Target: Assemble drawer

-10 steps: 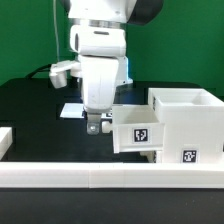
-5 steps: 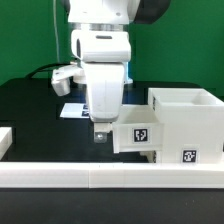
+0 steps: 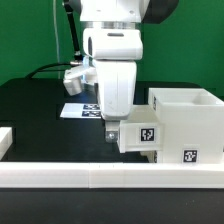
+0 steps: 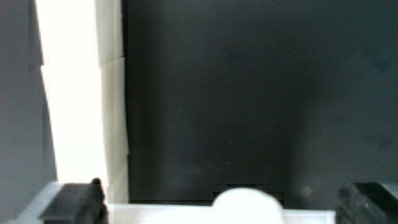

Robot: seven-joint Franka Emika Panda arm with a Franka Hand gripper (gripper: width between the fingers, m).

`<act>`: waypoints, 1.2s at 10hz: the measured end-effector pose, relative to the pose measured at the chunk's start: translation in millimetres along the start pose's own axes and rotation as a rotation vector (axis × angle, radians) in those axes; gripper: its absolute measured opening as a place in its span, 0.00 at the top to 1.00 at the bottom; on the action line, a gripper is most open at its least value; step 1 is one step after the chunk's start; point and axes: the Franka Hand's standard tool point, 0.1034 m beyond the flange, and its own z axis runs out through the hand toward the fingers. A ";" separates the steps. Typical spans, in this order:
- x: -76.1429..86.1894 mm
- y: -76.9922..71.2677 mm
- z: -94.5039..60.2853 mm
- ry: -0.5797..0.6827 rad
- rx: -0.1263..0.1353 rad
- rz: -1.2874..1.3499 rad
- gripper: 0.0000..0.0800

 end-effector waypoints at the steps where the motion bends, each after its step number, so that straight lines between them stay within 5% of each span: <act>1: 8.9 0.4 -0.6 0.005 0.006 0.009 0.19; 5: 45.4 4.8 -5.4 0.025 0.012 0.021 0.19; 12: 45.6 1.9 -4.2 0.012 0.033 0.011 0.19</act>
Offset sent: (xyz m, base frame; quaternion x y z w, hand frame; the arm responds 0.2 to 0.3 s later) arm 0.0058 0.0343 0.0084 0.0078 0.0046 0.0204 0.9998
